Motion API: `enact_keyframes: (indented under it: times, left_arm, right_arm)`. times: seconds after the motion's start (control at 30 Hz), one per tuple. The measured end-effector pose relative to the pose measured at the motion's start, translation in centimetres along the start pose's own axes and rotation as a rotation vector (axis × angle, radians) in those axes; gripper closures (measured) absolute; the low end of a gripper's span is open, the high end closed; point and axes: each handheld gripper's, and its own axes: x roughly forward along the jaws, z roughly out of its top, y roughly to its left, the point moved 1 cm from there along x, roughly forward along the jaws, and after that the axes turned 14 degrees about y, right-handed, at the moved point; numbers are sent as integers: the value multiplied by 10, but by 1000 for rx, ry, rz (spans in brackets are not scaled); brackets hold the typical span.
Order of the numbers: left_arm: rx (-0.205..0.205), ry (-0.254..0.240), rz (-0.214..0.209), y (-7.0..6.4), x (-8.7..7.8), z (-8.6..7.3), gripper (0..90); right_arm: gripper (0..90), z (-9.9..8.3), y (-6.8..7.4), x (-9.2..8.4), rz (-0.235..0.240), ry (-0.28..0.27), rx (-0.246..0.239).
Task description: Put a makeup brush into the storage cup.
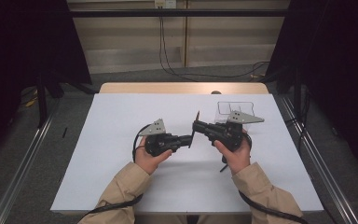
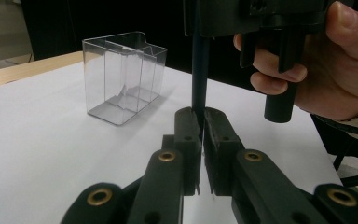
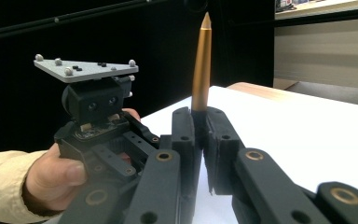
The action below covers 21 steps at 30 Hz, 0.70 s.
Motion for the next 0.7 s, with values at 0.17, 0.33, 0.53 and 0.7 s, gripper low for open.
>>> enact_keyframes:
  times: [0.17,0.33,0.53,0.7]
  left_arm:
    - [3,-7,-5,0,-1,1,845]
    - [9,-15,-1,-1,-2,1,813]
    - [27,-24,16,-2,-2,2,755]
    - [27,-46,10,-2,-3,3,659]
  right_arm:
    - [832,1,0,0,10,-3,-5]
    - [833,2,1,-1,15,-3,-17]
    - [834,2,1,-1,21,-1,-22]
    - [834,2,-1,-3,17,-4,-28]
